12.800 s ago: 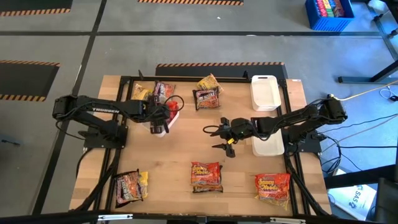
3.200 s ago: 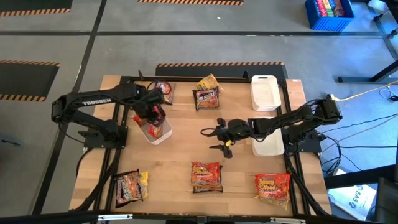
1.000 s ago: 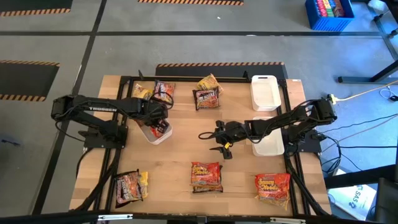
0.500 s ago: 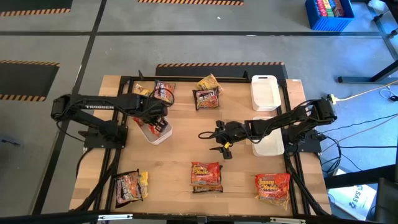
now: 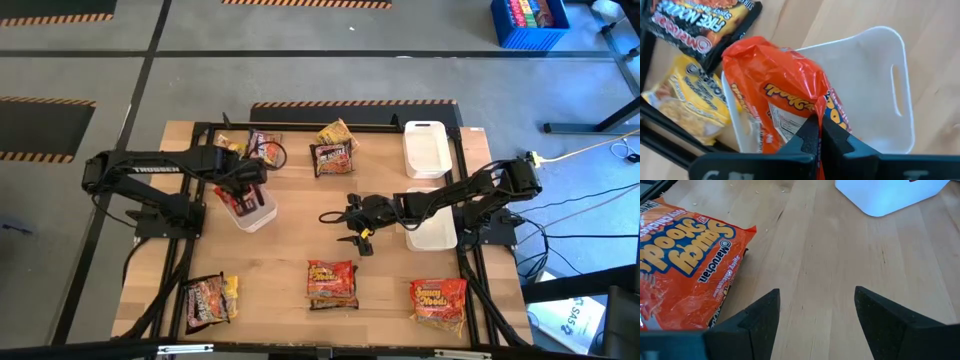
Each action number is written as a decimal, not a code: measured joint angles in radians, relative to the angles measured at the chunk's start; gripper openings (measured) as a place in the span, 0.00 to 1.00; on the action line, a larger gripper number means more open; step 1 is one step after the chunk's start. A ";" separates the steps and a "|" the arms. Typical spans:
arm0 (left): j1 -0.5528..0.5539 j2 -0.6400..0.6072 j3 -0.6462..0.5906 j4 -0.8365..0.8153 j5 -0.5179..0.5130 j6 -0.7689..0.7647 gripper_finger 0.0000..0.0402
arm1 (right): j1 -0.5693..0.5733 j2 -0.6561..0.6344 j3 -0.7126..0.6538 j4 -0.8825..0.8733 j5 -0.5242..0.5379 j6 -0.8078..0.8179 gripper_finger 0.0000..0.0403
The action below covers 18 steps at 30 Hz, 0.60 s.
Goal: Sort Maruchan noodles
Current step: Adjust the noodles
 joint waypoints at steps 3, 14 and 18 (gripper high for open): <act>0.001 0.000 0.000 -0.008 -0.011 0.041 0.00 | 0.000 0.000 0.000 0.000 0.000 0.000 0.59; 0.001 0.001 -0.088 -0.010 -0.026 0.170 0.00 | 0.000 0.000 0.000 0.003 0.006 -0.003 0.59; 0.001 0.001 -0.118 -0.004 -0.098 0.210 0.00 | 0.000 0.000 0.000 0.005 0.012 -0.004 0.59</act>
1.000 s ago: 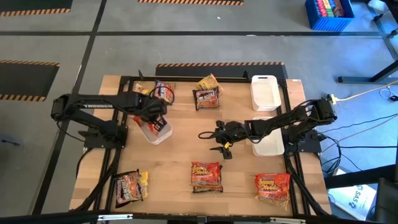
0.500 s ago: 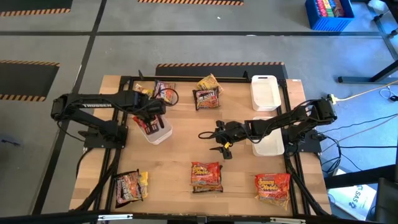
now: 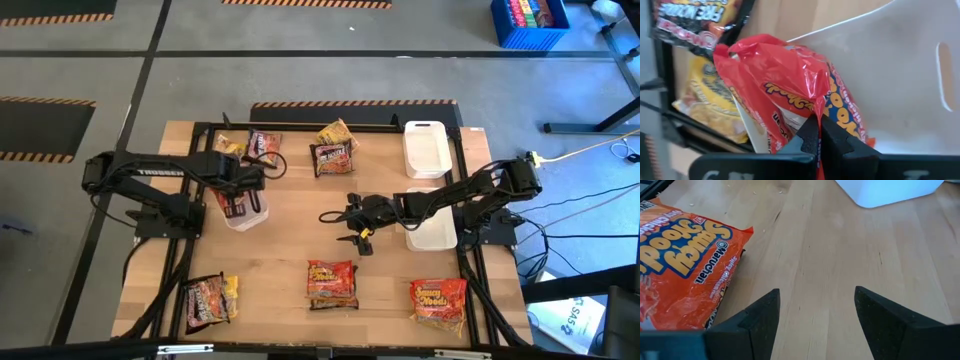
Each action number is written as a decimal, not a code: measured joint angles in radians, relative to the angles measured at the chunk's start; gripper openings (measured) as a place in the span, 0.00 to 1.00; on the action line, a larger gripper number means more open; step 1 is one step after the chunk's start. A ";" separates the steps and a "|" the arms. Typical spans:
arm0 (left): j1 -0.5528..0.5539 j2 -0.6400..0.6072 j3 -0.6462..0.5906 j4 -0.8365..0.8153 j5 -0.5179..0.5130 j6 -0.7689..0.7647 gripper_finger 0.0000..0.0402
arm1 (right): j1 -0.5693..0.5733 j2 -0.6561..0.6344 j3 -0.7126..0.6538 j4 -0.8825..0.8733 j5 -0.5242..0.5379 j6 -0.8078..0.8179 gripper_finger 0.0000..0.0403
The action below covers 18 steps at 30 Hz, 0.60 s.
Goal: Sort Maruchan noodles
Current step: Adjust the noodles
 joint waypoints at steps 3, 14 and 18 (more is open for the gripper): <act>0.000 0.000 -0.008 0.008 -0.037 0.045 0.00 | 0.000 0.000 0.000 0.004 0.000 0.000 0.59; 0.000 0.000 -0.008 0.046 -0.107 0.170 0.00 | 0.000 0.000 0.000 0.026 -0.018 0.001 0.59; 0.000 0.000 -0.008 0.046 -0.108 0.220 0.00 | 0.001 0.000 0.000 0.026 -0.036 0.003 0.59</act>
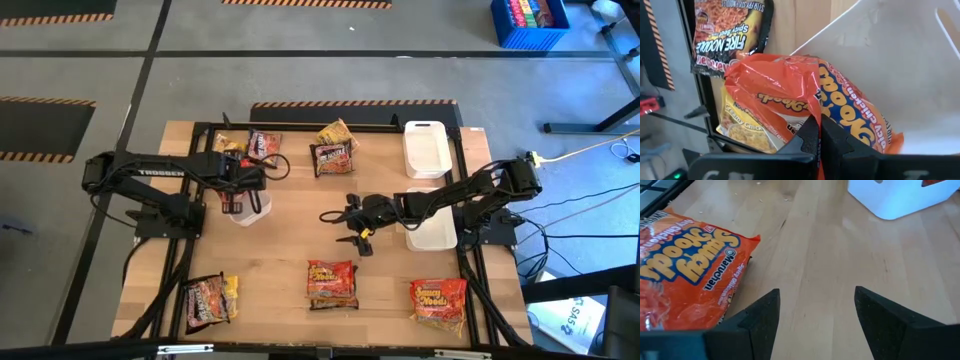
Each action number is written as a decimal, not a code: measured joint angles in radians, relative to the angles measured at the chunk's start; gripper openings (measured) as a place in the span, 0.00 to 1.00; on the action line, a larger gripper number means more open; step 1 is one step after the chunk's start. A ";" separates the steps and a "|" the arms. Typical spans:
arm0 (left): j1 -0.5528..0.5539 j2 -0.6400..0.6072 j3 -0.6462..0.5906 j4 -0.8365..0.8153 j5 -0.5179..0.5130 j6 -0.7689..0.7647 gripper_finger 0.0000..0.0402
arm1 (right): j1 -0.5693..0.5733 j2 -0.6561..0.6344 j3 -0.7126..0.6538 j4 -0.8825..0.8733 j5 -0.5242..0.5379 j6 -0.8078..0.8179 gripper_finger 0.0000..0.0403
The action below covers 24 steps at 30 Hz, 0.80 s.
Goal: Sort Maruchan noodles
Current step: Adjust the noodles
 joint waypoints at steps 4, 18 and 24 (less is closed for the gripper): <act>0.000 0.003 -0.001 -0.001 0.005 0.031 0.00 | 0.000 0.000 0.000 0.000 -0.007 0.000 0.59; 0.007 0.003 -0.165 -0.007 0.011 -0.119 0.16 | 0.000 0.000 0.000 0.001 -0.017 0.001 0.59; 0.007 0.003 -0.110 -0.032 0.028 -0.174 0.28 | 0.000 0.000 0.000 0.007 -0.017 0.001 0.59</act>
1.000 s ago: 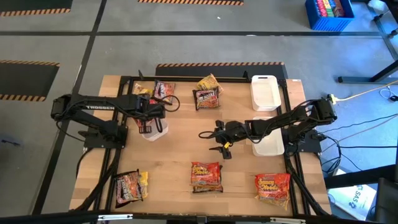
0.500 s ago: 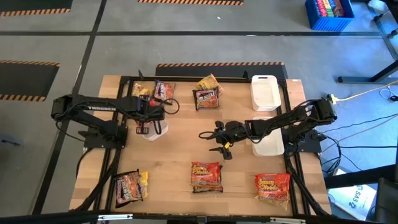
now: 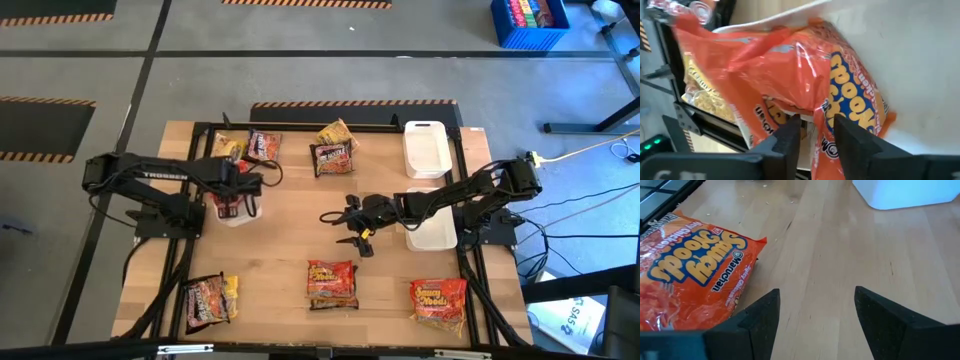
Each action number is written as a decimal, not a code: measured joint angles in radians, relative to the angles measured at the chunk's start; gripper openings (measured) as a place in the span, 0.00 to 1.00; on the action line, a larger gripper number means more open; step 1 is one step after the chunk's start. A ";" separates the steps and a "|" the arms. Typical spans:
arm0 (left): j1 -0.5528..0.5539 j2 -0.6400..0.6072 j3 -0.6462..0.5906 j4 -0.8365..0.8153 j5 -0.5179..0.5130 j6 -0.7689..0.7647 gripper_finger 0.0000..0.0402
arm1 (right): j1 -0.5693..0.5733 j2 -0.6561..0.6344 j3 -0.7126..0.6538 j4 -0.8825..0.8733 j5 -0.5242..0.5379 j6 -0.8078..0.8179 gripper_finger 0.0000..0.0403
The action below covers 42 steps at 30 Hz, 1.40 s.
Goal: Sort Maruchan noodles
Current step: Adjust the noodles, then put the right orange noodle into the left white bin
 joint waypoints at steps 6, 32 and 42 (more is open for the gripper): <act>0.000 0.000 0.093 -0.062 0.055 -0.096 0.32 | 0.000 0.000 0.000 0.000 0.000 0.005 0.59; -0.309 0.050 -0.269 1.673 0.227 -0.133 0.31 | 0.040 -0.169 0.131 -0.546 0.016 0.259 0.59; -0.362 0.224 -0.284 1.867 0.217 -0.097 0.31 | 0.182 -0.316 0.311 -1.098 -0.146 0.593 0.59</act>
